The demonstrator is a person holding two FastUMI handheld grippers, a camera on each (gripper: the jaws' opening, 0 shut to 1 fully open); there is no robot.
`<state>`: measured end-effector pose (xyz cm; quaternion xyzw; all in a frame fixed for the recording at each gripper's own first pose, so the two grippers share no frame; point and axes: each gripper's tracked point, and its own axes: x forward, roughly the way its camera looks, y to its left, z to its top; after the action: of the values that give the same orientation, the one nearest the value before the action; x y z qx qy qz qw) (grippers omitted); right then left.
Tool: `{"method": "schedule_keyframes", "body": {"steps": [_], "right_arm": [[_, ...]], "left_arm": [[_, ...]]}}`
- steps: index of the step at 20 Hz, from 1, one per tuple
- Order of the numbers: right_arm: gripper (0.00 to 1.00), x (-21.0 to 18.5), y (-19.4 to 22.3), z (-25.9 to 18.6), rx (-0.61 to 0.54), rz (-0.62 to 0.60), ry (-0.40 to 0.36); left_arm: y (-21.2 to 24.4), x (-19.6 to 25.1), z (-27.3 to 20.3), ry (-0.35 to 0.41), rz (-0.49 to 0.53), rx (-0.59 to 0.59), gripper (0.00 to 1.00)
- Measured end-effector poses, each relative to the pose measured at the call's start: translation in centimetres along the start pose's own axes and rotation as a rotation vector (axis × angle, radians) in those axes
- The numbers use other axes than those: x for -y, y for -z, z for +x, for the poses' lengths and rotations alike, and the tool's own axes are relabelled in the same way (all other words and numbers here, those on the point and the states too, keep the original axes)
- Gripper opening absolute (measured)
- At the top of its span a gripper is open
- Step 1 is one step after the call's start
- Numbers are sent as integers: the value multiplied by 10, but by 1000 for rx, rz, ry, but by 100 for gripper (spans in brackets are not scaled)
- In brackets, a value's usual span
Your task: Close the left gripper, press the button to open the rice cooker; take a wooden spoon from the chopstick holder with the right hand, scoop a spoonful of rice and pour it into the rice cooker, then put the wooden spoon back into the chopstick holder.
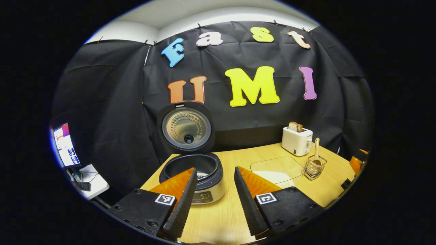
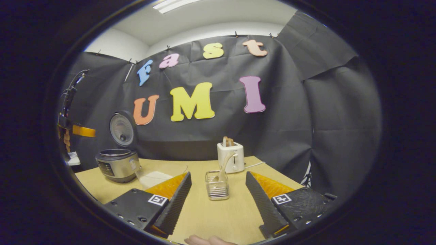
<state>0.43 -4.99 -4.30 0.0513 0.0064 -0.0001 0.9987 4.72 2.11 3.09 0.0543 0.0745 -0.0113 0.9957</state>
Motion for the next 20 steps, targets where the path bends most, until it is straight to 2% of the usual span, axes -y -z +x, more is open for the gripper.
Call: {"method": "schedule_keyframes", "body": {"steps": [2,4,5,8,9,10,11,13,14,17,18,20], "right_arm": [[95,12,-1,9,8,-24,16],[95,25,-2,22,15,-60,40],[95,30,-1,31,16,-74,46],[95,31,0,65,-3,-92,32],[95,32,2,78,-17,-96,25],[96,31,2,91,-27,-97,14],[92,29,3,104,-35,-93,8],[95,27,8,131,-69,-68,-7],[95,23,10,144,-90,-51,-22],[93,19,22,184,-152,-37,-51],[98,17,26,196,-174,-37,-61],[95,12,36,221,-219,-24,-80]], "left_arm": [[9,9,0,19,-73,7,80],[18,17,1,26,-131,7,95],[22,18,4,10,-122,5,100],[32,12,14,-66,-31,8,100],[30,19,19,-63,24,22,100],[29,25,24,-58,62,31,95],[36,28,28,-51,59,23,100],[45,45,36,5,-11,0,97],[47,48,38,9,-34,-10,96],[31,60,49,49,-27,65,94],[29,61,51,57,-25,84,93],[41,62,56,70,-38,62,92]]}}
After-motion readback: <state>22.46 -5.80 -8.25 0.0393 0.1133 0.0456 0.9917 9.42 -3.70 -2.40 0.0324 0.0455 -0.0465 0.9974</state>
